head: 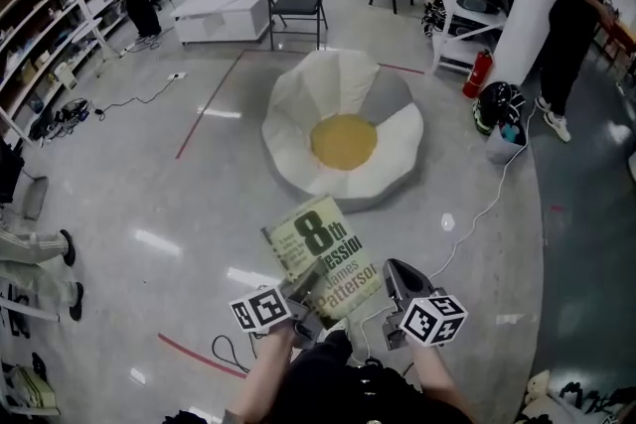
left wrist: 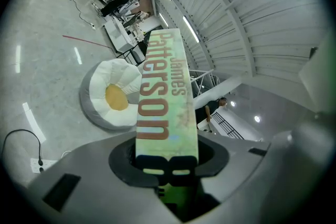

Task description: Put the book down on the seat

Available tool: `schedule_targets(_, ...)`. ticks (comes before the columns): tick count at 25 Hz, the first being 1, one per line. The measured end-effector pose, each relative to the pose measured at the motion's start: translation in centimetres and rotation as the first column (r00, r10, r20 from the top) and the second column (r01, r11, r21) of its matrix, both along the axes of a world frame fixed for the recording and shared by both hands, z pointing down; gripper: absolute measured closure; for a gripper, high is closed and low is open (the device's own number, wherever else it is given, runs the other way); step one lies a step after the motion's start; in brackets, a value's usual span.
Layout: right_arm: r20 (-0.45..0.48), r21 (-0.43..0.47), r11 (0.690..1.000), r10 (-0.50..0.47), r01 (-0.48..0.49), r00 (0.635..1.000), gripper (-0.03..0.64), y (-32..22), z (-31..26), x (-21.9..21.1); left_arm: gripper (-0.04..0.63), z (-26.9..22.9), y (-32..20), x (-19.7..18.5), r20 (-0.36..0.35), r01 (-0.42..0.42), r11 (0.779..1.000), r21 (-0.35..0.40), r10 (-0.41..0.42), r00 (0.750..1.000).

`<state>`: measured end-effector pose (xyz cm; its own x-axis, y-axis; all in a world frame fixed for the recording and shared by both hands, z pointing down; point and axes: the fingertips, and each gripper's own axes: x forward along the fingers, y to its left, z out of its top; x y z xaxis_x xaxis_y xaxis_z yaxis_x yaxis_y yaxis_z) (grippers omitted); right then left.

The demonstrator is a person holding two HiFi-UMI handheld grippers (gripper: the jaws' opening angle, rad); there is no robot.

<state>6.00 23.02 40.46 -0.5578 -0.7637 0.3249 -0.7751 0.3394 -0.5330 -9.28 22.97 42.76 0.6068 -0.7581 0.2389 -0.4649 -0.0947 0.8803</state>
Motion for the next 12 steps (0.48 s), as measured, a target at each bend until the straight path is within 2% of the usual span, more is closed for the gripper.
schedule_targets(12,-0.013,-0.025,0.999,0.026,-0.027,1.000,0.603,-5.3,1.0,1.1,0.433,0.9,-4.5,0.3,-0.018,-0.014,0.999,-0.046,0.013,1.000)
